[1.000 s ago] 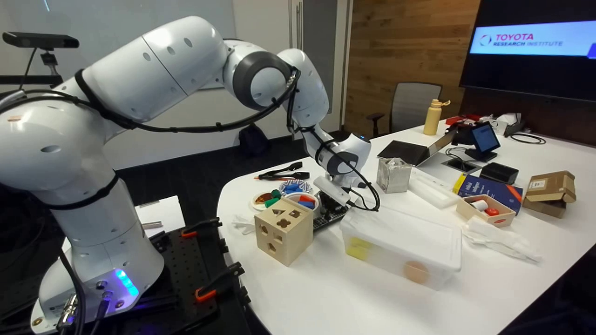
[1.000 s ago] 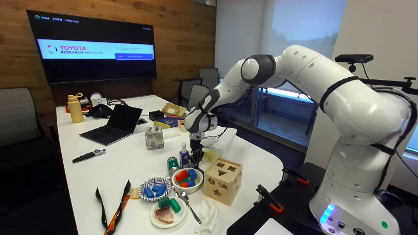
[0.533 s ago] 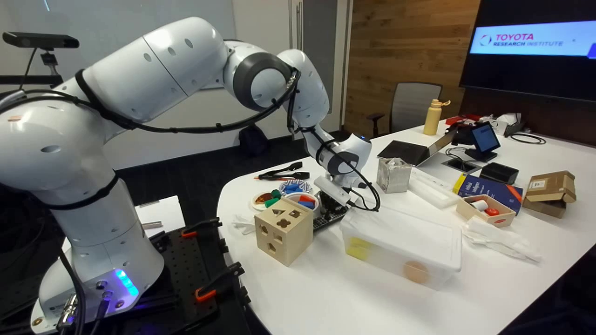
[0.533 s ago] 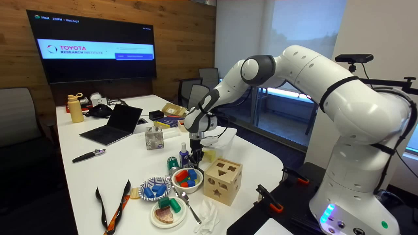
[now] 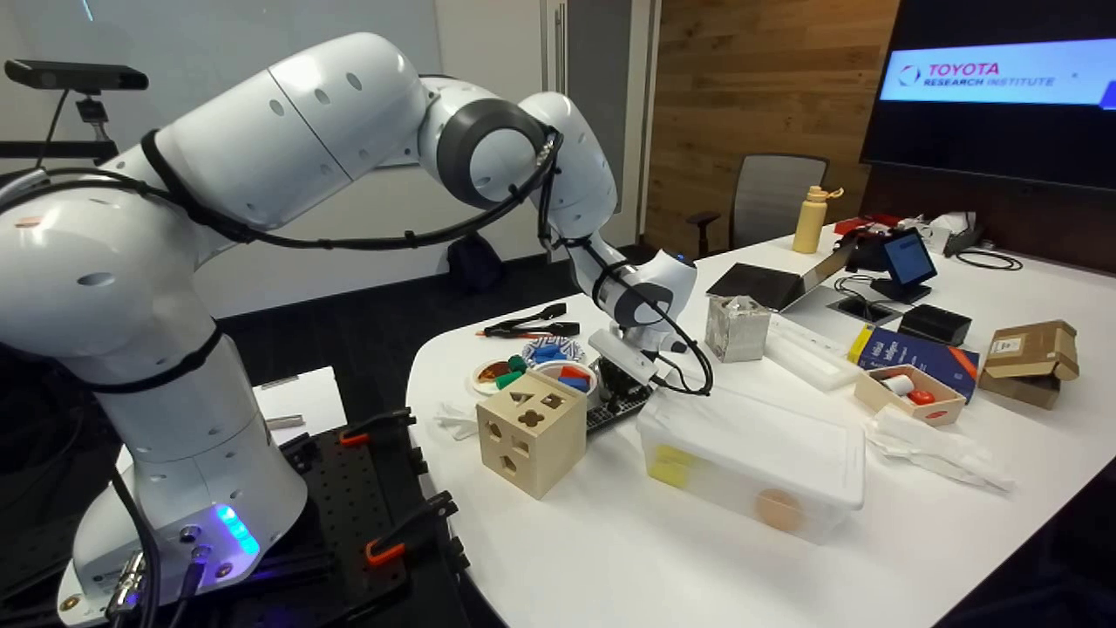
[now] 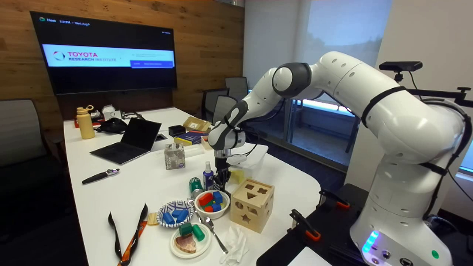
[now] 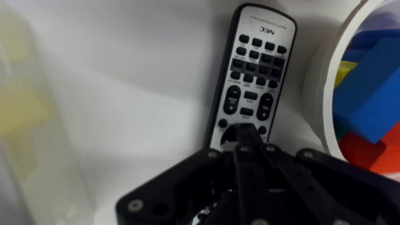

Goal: Press a button on the remote

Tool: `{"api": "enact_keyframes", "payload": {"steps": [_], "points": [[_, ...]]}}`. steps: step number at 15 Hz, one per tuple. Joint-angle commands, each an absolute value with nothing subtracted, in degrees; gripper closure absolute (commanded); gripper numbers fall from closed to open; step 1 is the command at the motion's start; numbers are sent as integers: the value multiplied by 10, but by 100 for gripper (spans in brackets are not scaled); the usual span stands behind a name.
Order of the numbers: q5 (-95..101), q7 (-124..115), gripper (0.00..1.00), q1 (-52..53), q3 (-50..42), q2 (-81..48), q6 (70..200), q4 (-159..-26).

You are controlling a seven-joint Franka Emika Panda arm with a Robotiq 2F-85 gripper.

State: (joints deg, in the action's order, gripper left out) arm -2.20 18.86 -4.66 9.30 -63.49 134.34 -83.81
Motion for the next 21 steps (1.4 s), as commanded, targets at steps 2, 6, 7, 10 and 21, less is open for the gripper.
{"api": "enact_keyframes", "payload": {"steps": [2,6,7,10,21], "points": [[-13,176,100,-36,81,-589,1325,-871],[-12,181,100,-39,84,-534,1314,-901],[-14,183,100,-41,86,-519,1307,-907],[-20,189,100,-49,88,-467,1287,-924],[-43,219,7,-69,81,-389,1145,-902]]}}
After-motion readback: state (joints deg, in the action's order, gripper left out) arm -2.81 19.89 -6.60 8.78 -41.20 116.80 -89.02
